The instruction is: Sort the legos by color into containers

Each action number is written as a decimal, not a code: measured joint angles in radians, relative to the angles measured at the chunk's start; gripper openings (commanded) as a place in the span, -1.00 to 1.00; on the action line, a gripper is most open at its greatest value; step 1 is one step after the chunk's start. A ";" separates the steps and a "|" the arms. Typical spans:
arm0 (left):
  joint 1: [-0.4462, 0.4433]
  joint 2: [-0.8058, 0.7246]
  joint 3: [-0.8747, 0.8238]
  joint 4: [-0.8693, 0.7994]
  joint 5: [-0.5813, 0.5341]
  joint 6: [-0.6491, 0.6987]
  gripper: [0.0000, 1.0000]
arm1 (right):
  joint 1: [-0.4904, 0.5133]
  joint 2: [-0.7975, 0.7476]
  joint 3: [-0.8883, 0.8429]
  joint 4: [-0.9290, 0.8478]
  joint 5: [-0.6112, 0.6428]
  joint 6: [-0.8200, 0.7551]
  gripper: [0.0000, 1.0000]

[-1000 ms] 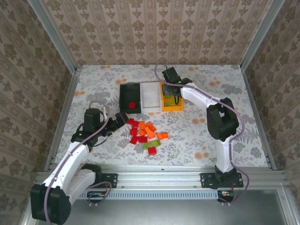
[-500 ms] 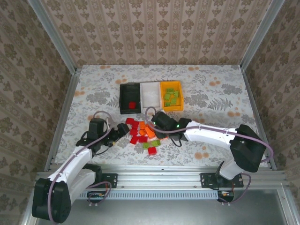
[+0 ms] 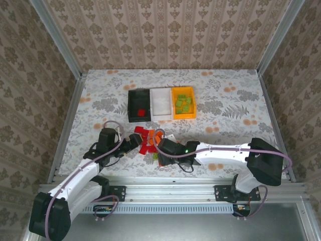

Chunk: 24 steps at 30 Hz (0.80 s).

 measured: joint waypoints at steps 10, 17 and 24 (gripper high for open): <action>0.002 -0.055 0.000 -0.058 -0.037 0.006 1.00 | 0.056 0.127 0.058 -0.013 0.001 0.063 0.27; 0.011 -0.092 0.000 -0.085 -0.037 0.007 1.00 | 0.056 0.200 0.112 -0.014 0.006 0.061 0.13; 0.034 -0.127 0.000 -0.117 -0.036 0.015 1.00 | 0.044 0.211 0.117 -0.023 0.023 0.060 -0.05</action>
